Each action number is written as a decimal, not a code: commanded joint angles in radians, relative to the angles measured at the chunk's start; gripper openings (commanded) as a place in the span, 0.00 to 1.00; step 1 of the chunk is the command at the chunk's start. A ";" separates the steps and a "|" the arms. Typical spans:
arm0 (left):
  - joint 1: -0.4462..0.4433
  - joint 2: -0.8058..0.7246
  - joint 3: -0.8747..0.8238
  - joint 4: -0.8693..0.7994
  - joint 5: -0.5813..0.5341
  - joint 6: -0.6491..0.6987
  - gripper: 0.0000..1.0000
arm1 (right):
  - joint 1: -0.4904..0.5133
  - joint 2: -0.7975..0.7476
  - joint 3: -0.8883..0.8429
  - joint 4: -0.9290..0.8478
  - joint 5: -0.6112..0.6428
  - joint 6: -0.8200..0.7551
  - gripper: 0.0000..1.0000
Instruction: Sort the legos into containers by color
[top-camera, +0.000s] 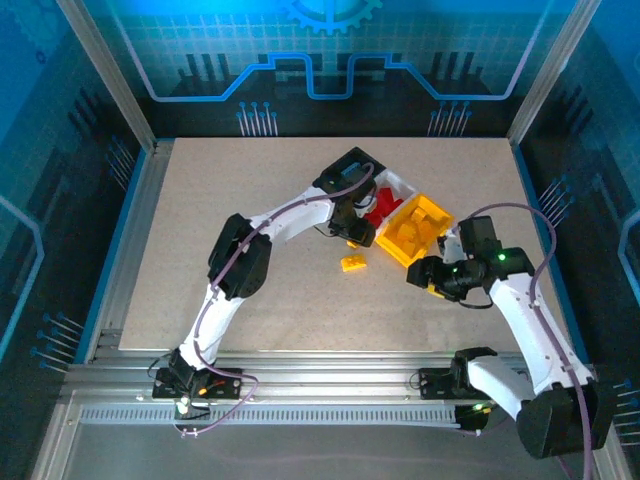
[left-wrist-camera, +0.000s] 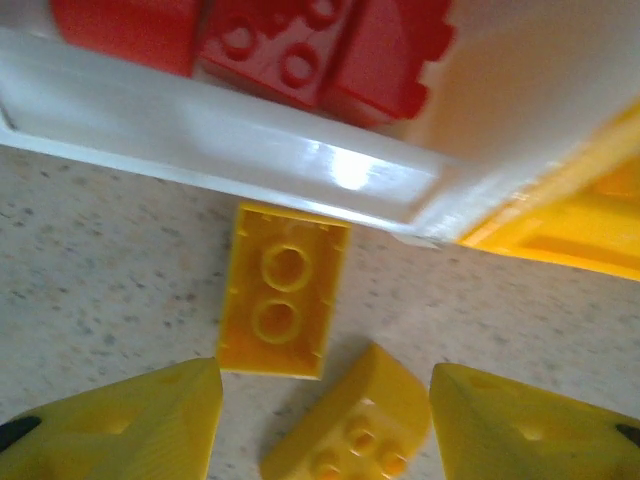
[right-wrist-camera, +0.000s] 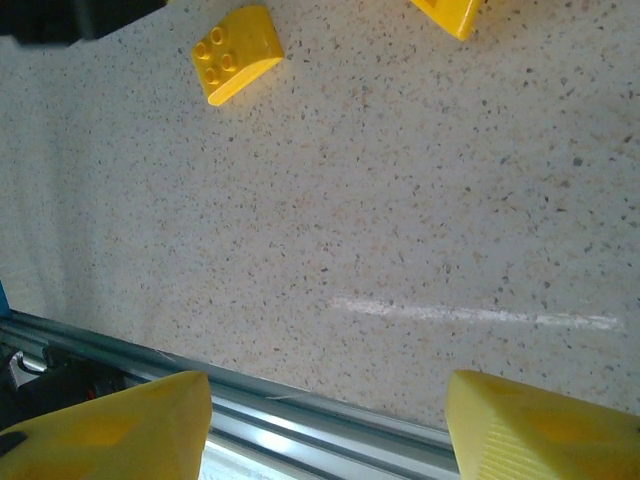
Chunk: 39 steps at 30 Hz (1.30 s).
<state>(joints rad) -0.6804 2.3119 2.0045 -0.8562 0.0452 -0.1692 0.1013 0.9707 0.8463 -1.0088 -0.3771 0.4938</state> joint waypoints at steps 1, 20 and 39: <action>0.008 0.037 0.058 0.002 -0.075 0.075 0.59 | -0.017 -0.030 0.003 -0.068 -0.001 0.020 0.65; -0.013 0.179 0.148 0.028 -0.086 0.058 0.58 | -0.014 0.069 0.094 -0.079 -0.014 0.019 0.65; 0.036 0.025 -0.037 0.025 -0.068 -0.045 0.30 | 0.022 0.187 0.123 0.049 -0.020 0.072 0.64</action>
<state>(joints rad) -0.6804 2.4023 2.0174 -0.7807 -0.0669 -0.1368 0.1108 1.1362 0.9306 -0.9966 -0.3790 0.5495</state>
